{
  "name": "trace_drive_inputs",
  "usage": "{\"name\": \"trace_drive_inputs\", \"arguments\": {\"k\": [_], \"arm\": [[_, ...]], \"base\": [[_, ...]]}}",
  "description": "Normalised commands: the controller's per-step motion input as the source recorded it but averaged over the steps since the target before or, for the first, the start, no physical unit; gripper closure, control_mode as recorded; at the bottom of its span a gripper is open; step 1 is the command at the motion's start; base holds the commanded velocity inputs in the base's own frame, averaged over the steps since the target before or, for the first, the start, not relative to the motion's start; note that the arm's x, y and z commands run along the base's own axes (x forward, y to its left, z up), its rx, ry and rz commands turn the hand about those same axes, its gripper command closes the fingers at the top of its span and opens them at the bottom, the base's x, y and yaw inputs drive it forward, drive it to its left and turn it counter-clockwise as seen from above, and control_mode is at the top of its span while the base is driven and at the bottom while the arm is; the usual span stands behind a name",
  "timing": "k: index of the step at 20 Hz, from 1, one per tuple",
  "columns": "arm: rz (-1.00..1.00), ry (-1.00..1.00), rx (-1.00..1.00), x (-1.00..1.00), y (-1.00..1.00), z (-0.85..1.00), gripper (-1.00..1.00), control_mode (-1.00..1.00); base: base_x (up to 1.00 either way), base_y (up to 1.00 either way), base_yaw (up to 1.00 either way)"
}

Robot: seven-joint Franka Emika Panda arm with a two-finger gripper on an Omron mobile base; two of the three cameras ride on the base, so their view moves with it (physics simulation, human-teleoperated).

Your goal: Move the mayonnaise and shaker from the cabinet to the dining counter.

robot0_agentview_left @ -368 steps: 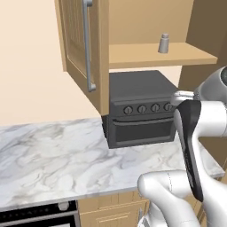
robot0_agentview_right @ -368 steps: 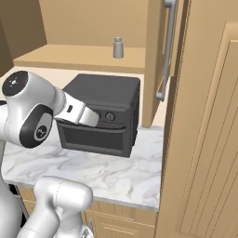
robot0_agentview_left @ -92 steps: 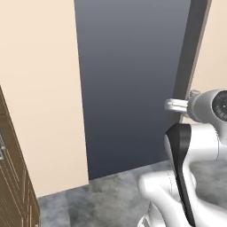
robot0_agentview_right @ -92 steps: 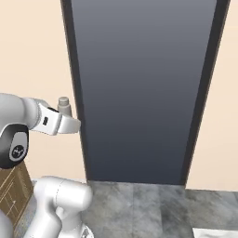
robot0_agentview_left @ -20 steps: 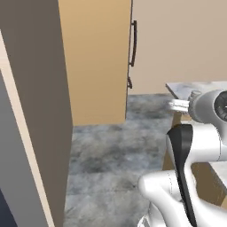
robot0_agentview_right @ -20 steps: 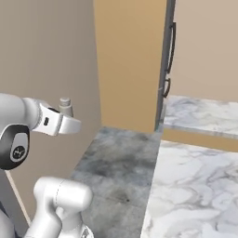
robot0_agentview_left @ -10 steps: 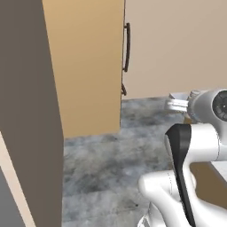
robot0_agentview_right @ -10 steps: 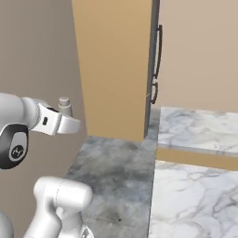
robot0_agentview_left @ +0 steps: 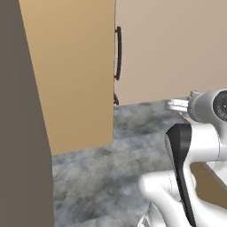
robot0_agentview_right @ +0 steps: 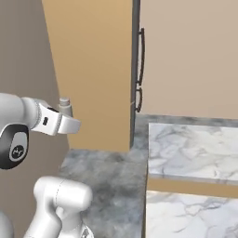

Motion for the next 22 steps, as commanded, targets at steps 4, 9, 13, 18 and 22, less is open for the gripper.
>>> {"name": "trace_drive_inputs", "arguments": {"k": [4, 9, 13, 18, 22], "arm": [[0.00, 0.00, 0.00, 0.00, 0.00, 0.00, 1.00, 1.00], [0.00, 0.00, 0.00, 0.00, 0.00, 0.00, 1.00, 1.00], [0.00, 0.00, 0.00, 0.00, 0.00, 0.00, 1.00, 1.00], [0.00, 0.00, 0.00, 0.00, 0.00, 0.00, 1.00, 1.00], [0.00, 0.00, 0.00, 0.00, 0.00, 0.00, 1.00, 1.00]], "base": [[0.75, 0.14, -0.23], [0.76, 0.17, -0.22], [0.77, 0.28, -0.20], [0.74, 0.28, -0.24], [0.72, 0.25, -0.28]]}}
